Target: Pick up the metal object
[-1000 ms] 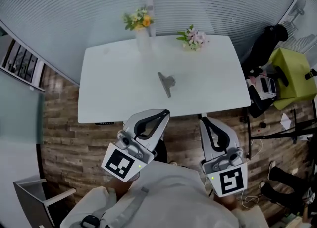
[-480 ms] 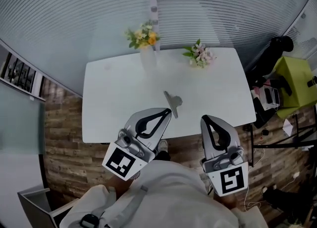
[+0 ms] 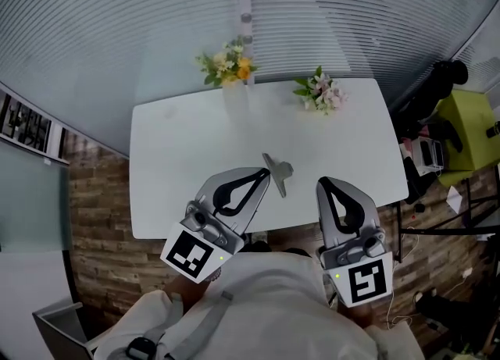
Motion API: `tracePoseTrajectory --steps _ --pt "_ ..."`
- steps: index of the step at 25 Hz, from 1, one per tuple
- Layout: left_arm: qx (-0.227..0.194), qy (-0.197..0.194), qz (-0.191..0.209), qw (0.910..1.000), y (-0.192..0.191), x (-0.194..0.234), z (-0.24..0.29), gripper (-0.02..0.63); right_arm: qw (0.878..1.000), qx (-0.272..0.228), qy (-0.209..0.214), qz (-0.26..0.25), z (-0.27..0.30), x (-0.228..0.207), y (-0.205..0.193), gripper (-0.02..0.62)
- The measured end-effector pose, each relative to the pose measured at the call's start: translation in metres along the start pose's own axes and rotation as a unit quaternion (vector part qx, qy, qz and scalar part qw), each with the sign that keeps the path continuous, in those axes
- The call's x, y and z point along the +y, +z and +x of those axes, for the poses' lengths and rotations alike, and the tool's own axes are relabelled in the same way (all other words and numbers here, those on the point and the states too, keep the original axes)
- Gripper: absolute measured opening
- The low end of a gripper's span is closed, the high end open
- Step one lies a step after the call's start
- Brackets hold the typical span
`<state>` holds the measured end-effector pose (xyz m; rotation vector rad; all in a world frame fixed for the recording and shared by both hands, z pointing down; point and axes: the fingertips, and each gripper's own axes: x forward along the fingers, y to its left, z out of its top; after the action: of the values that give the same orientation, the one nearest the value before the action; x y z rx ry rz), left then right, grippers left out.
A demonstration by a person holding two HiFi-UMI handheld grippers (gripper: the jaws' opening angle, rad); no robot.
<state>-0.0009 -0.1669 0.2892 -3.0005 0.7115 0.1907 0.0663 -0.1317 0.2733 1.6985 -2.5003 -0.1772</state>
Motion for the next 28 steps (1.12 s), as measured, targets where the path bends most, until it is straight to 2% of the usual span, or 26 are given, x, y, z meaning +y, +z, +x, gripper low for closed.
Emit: tracePoseTrajectory --steps 13,23,28 --pt "0.002 0.005 -0.008 1.0 -0.004 0.008 0.022 0.005 1.0 0.005 -0.003 0.005 0.011 -0.026 -0.006 0.006" --pt "-0.004 0.024 -0.011 0.9996 -0.002 0.005 0.031 0.005 1.0 0.006 0.016 0.003 0.01 -0.037 -0.006 0.006" --pt "0.0 0.029 -0.012 0.9995 -0.005 0.005 0.031 0.005 0.999 0.012 0.035 -0.001 0.015 -0.041 -0.024 0.008"
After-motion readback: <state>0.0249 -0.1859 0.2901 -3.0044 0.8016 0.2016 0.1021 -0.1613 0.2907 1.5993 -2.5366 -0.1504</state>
